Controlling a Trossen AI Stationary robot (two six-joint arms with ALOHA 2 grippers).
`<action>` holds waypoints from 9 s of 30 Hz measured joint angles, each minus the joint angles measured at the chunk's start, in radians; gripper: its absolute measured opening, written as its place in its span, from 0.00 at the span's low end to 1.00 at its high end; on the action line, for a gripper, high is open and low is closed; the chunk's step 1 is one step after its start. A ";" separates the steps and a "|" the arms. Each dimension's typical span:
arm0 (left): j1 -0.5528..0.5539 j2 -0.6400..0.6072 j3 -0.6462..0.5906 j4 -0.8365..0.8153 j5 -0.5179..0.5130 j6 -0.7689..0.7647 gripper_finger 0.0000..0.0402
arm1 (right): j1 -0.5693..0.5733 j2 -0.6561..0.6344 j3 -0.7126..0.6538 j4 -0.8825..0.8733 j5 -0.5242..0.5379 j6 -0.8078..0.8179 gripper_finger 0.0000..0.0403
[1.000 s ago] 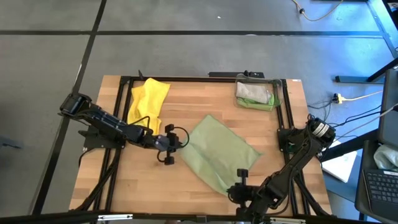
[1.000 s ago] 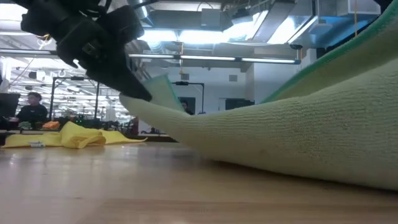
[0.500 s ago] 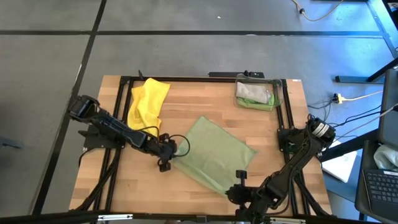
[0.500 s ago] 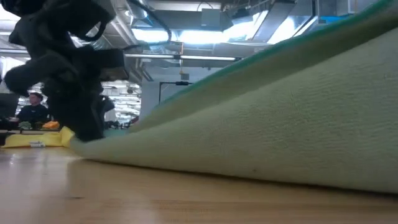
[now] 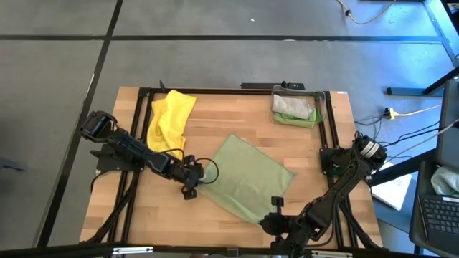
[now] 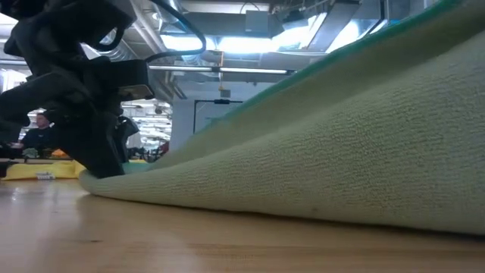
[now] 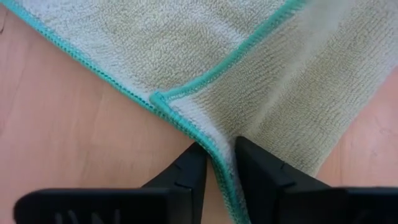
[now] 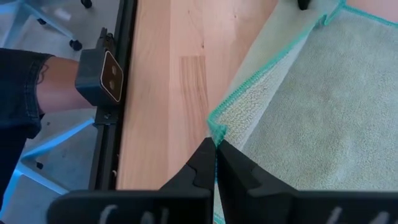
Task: Fold microfiber towels
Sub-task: Fold the light green cloth
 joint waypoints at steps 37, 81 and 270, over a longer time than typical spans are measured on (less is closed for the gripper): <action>0.139 -0.077 -0.003 0.099 0.085 0.234 0.49 | -0.002 0.000 -0.066 0.089 -0.026 0.005 0.03; 0.188 0.274 0.349 -0.112 0.546 0.694 0.48 | 0.000 0.000 -0.066 0.220 -0.026 -0.155 0.03; 0.159 -0.115 0.267 -0.378 -0.094 0.638 0.00 | 0.003 0.003 -0.066 -0.126 -0.065 0.118 0.03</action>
